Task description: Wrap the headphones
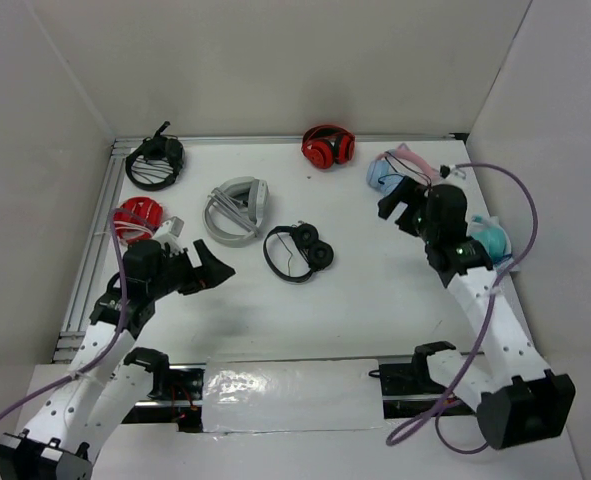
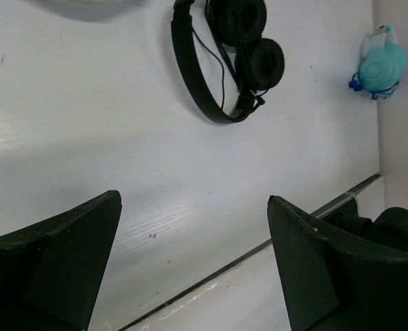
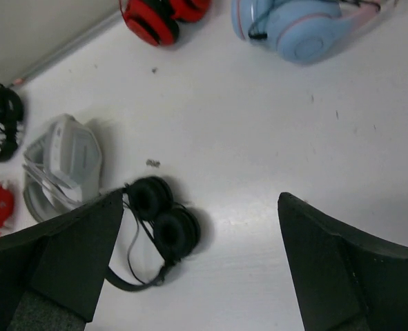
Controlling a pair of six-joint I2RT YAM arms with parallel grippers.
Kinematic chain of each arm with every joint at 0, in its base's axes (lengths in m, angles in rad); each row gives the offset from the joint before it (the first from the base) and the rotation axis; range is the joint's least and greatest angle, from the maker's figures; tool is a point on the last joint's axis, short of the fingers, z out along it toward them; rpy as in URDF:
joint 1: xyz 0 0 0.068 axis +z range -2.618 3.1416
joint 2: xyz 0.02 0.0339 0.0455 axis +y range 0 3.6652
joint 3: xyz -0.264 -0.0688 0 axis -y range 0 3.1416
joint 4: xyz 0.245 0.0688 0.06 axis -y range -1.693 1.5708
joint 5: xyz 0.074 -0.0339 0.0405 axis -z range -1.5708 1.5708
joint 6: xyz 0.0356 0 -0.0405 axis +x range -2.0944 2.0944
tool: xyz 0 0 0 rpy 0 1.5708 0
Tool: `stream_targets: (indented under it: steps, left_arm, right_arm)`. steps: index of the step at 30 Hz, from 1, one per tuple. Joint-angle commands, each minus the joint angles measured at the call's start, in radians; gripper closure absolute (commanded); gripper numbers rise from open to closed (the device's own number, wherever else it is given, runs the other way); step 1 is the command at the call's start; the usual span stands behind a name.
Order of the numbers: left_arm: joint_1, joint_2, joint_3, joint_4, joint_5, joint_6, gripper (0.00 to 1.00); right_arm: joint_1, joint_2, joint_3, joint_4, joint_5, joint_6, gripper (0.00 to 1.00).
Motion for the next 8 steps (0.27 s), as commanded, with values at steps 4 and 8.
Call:
stream_targets:
  steps: [4, 8]
  left_arm:
    - [-0.025, -0.009, 0.025, 0.001, -0.071, 0.004, 0.01]
    - [-0.048, -0.093, -0.013, 0.027, -0.055, 0.005, 0.01]
  right_arm:
    - [0.057, -0.267, -0.23, 0.078, 0.096, 0.018, 0.0]
    - [0.068, -0.393, -0.341, 0.067, 0.142, -0.02, 0.0]
